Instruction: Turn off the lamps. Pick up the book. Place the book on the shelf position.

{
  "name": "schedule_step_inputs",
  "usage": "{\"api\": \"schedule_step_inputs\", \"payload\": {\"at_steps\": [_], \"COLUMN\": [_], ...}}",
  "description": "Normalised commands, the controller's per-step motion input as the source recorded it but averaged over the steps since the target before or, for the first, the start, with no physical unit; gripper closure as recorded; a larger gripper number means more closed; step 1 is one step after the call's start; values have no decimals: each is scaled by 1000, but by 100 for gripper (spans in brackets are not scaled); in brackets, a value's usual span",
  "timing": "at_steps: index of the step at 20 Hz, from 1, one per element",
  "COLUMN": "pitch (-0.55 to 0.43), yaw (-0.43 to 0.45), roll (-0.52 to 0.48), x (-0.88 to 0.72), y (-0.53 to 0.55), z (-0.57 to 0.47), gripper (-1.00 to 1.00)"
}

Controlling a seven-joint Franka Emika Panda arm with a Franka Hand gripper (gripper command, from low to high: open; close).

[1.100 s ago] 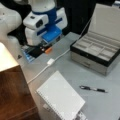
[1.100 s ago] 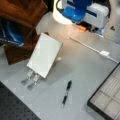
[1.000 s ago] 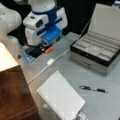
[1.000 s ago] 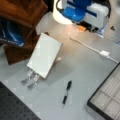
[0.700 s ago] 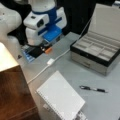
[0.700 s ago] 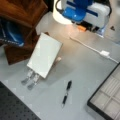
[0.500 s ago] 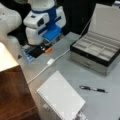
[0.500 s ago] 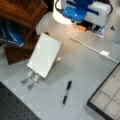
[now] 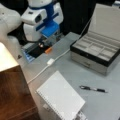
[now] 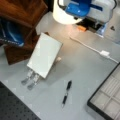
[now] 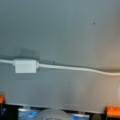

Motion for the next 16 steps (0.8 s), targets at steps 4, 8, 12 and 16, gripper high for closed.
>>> {"api": "schedule_step_inputs", "payload": {"at_steps": [4,8,12,16], "pitch": [-81,-82,-61,-57], "yaw": [26,0,-40,-35], "roll": [110,80,80,111], "x": [-530,-551,-522,-469], "y": [253,240,241,299], "z": [-224,-206,-195,-197], "gripper": [-100,-100,-100,-100]}}
